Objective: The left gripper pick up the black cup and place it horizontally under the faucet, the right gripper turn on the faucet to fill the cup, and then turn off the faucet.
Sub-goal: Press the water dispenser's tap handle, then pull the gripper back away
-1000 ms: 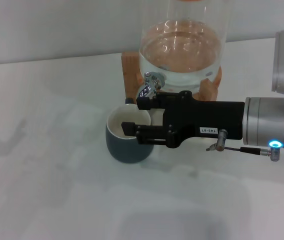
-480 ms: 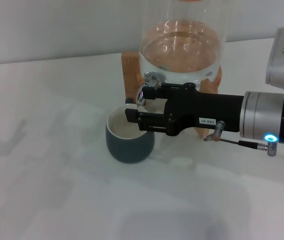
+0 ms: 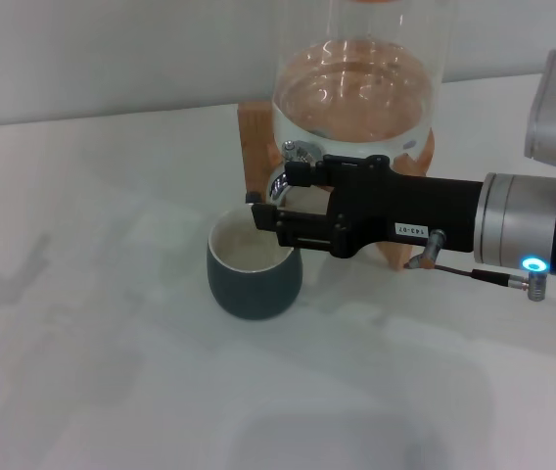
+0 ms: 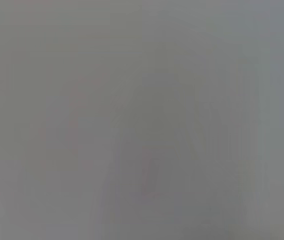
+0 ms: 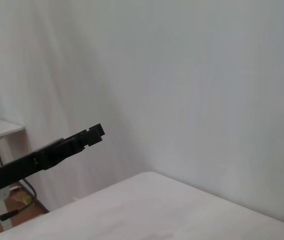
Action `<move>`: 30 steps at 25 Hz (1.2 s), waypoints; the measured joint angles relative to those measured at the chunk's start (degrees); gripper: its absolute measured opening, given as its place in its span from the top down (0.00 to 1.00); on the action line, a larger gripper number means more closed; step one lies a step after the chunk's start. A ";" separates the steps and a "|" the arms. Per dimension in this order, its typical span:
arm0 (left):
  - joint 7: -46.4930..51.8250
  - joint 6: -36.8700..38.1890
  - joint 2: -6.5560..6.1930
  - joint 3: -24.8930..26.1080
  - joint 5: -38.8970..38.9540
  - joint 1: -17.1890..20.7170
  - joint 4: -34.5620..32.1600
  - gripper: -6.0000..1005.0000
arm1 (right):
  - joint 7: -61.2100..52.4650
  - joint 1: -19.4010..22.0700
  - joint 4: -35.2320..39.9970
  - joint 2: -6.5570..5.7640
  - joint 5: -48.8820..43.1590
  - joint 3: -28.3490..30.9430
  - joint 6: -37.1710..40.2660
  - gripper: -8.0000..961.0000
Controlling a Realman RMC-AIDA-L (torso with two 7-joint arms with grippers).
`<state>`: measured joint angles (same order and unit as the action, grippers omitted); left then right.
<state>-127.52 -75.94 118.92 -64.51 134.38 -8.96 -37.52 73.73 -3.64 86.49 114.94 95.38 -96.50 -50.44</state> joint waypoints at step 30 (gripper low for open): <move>0.64 -0.61 0.00 0.00 -0.44 0.00 -0.10 0.13 | 0.02 2.62 0.38 -0.05 1.13 5.12 -5.87 0.28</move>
<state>-126.88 -76.55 118.92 -64.51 133.94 -8.97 -37.62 73.75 -1.02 86.86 114.89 96.51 -91.38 -56.32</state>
